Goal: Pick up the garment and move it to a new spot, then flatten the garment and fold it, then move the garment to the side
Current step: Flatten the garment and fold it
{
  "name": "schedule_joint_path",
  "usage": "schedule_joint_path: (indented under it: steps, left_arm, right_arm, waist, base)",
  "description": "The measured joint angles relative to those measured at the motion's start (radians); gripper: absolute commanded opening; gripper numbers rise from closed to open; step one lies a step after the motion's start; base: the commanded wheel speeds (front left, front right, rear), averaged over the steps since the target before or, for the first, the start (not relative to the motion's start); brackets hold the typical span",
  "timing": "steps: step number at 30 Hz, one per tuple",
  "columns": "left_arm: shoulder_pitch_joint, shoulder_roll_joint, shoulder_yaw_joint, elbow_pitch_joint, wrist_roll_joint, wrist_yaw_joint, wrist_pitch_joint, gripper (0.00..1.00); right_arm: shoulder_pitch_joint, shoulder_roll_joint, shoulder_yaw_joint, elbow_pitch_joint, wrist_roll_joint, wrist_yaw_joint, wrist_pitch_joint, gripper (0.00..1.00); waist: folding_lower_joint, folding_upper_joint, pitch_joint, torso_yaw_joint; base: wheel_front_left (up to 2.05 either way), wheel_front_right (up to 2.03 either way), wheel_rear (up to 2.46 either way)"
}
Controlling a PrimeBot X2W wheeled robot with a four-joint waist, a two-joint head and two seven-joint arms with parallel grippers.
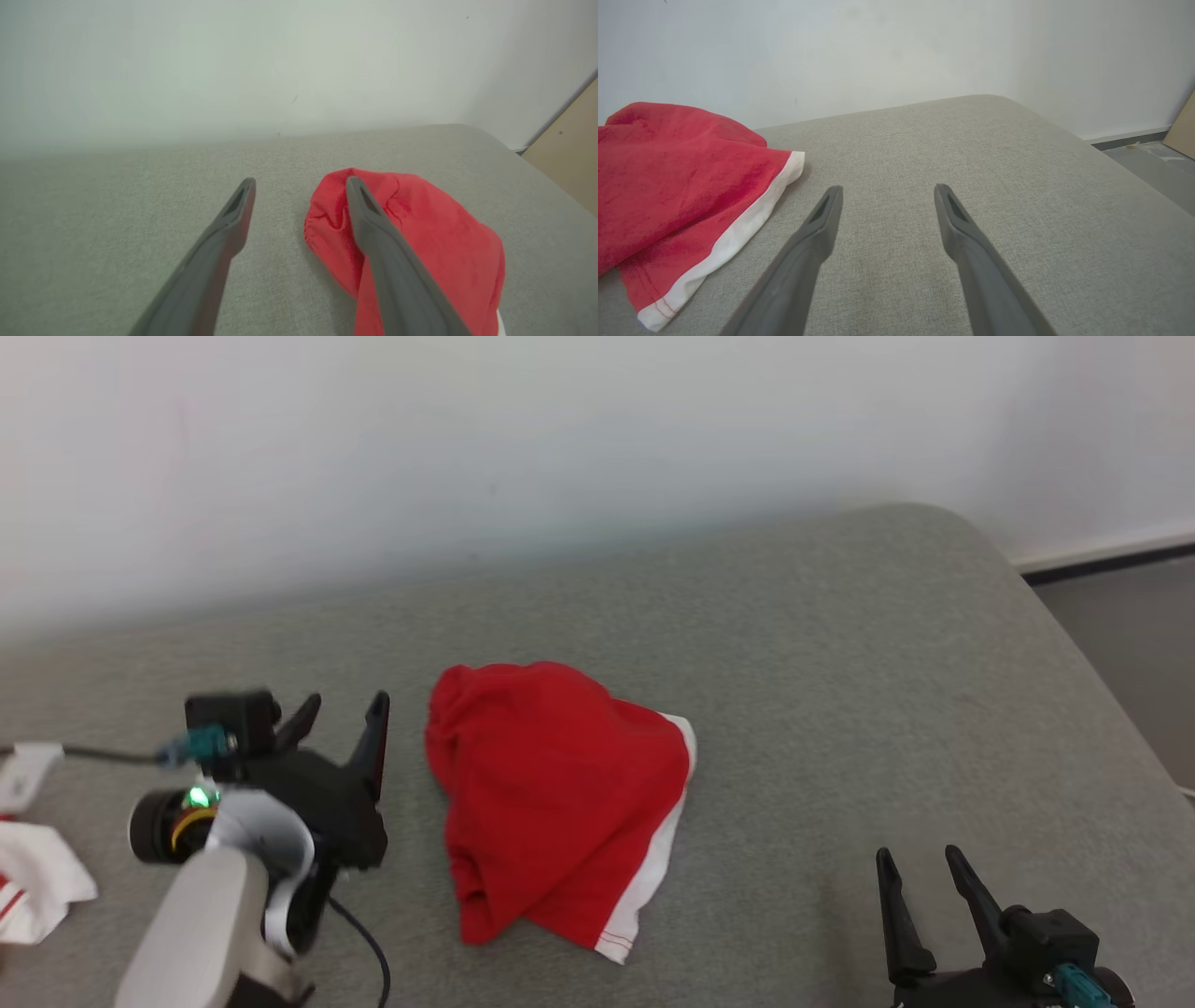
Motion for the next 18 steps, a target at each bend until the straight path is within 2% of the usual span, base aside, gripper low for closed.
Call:
schedule_joint_path:
  steps: [5, 9, 14, 18]
  left_arm:
    - [-0.113, 0.001, 0.007, 0.058, -0.048, 0.036, 0.228, 1.0]
    - [-0.184, 0.003, -0.001, 0.085, -0.048, 0.084, 0.361, 1.0]
    - [-0.227, 0.022, 0.004, 0.137, -0.054, 0.142, 0.473, 1.0]
    - [-0.248, 0.013, -0.005, 0.163, -0.056, 0.156, 0.522, 1.0]
  right_arm:
    - [-0.018, 0.0, 0.007, 0.002, 0.009, 0.0, -0.007, 1.0]
    - [-0.025, 0.0, 0.016, 0.011, 0.015, 0.0, -0.016, 1.0]
    - [-0.038, 0.0, 0.034, 0.026, 0.029, 0.0, -0.022, 1.0]
    - [-0.04, -0.001, 0.035, 0.034, 0.031, 0.0, -0.028, 1.0]
  waist:
    - [0.0, 0.0, 0.029, -0.069]
    - [0.0001, 0.0, 0.055, -0.116]
    - [0.0001, 0.0, 0.085, -0.165]
    - [0.0001, 0.0, 0.105, -0.192]
  base:
    - [0.0, 0.0, 0.0]
    - [0.0, 0.0, 0.0]
    - [0.0, 0.0, 0.0]
    - [0.0, 0.0, 0.0]
